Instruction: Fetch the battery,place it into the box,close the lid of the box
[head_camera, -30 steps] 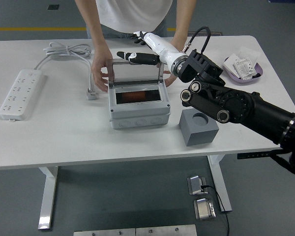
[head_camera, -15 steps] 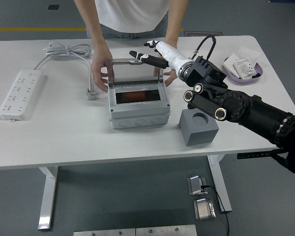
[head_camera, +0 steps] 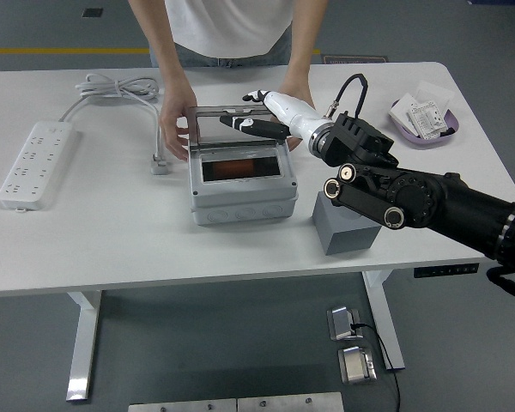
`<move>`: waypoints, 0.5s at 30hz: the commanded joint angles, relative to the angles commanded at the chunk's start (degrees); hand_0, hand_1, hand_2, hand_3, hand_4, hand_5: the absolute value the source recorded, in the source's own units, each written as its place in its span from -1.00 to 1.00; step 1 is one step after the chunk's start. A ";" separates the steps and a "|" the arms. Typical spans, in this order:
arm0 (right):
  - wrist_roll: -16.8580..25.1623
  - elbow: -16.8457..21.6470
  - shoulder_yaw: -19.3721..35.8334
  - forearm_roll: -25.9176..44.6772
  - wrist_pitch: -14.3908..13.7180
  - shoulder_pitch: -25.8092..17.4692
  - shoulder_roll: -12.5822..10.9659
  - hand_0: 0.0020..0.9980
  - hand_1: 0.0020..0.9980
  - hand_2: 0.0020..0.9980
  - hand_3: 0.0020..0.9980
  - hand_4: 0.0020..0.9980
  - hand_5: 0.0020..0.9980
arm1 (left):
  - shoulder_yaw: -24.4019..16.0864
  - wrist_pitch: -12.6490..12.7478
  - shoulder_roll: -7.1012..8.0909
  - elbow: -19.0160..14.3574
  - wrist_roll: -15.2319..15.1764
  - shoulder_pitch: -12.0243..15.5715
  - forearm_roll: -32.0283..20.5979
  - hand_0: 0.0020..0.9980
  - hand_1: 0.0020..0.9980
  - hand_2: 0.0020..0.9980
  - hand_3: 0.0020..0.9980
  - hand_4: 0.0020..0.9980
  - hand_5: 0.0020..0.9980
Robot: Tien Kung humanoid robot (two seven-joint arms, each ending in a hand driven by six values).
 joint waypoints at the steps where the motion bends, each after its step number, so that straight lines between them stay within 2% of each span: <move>1: -0.21 0.65 -0.03 -0.36 0.02 -0.02 -0.28 0.96 0.80 0.85 0.86 1.00 1.00 | -0.12 0.00 0.01 0.00 0.00 0.06 0.07 0.23 0.38 0.25 0.28 0.41 -0.72; 14: -3.97 11.58 -1.80 -5.25 0.93 -0.59 -4.48 0.89 0.76 0.83 0.87 1.00 1.00 | -2.46 -0.04 -0.07 -0.09 -0.04 0.85 1.60 0.23 0.39 0.25 0.28 0.41 -0.71; 15: -4.24 12.44 -1.98 -5.60 1.04 -0.70 -4.76 0.84 0.72 0.82 0.88 1.00 1.00 | -2.52 -0.03 -0.10 -0.08 -0.04 0.92 1.61 0.23 0.39 0.25 0.28 0.41 -0.71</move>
